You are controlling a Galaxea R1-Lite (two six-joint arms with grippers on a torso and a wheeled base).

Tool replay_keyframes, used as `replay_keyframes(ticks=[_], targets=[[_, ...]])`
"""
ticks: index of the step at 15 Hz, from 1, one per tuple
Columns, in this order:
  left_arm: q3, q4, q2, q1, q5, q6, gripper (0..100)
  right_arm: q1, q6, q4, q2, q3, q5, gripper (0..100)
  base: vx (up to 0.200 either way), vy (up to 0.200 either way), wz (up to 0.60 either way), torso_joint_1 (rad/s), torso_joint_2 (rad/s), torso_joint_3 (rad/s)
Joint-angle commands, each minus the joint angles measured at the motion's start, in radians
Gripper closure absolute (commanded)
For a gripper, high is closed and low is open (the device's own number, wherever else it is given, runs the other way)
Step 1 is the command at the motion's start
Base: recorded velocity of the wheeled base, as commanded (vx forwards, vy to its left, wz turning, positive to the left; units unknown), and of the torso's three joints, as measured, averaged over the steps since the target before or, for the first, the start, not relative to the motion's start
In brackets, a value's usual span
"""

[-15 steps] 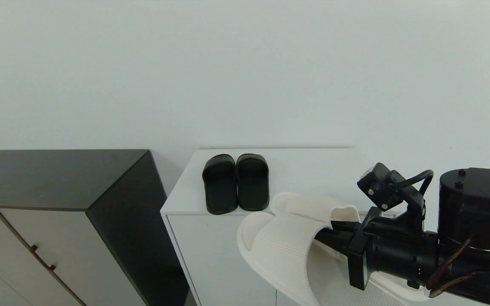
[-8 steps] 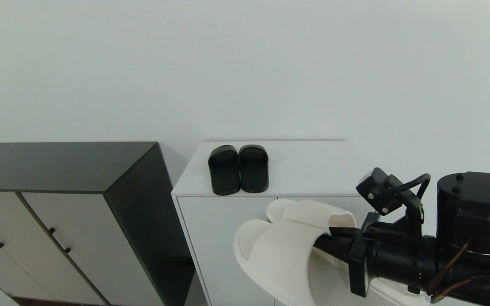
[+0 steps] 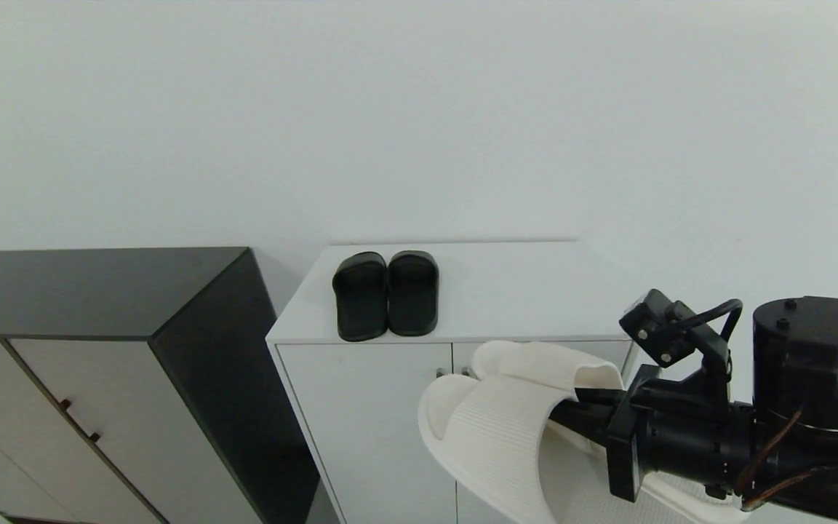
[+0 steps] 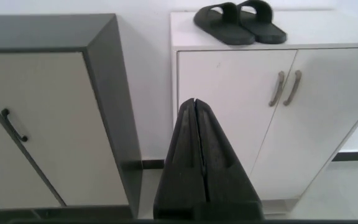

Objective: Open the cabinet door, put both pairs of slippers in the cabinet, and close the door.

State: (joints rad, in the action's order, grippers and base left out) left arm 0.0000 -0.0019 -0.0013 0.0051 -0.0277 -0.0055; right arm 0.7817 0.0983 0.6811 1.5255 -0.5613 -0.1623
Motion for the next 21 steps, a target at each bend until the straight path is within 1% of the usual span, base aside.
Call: replay_keyframes(ticks=[1, 12, 16, 21], targets=[[0.0, 0.0, 0.001, -0.001, 0.0, -0.001, 100, 0.002, -0.002, 0.0, 0.001, 0.0, 0.0, 100, 0.0, 0.0, -0.6, 0.007, 0.0, 0.002], [0.0, 0.0, 0.001, -0.001, 0.0, -0.001, 100, 0.004, -0.009, 0.002, 0.001, 0.009, -0.008, 100, 0.0, 0.0, 0.0, -0.004, 0.01, 0.006], [0.0, 0.0, 0.001, -0.001, 0.002, -0.001, 100, 0.004, -0.009, 0.002, 0.001, 0.012, -0.009, 100, 0.0, 0.0, 0.0, -0.163, 0.37, 0.205], [0.0, 0.0, 0.001, -0.001, 0.003, 0.001, 100, 0.004, -0.009, 0.006, -0.002, 0.02, -0.009, 100, 0.0, 0.0, 0.0, -0.232, 0.53, 0.301]])
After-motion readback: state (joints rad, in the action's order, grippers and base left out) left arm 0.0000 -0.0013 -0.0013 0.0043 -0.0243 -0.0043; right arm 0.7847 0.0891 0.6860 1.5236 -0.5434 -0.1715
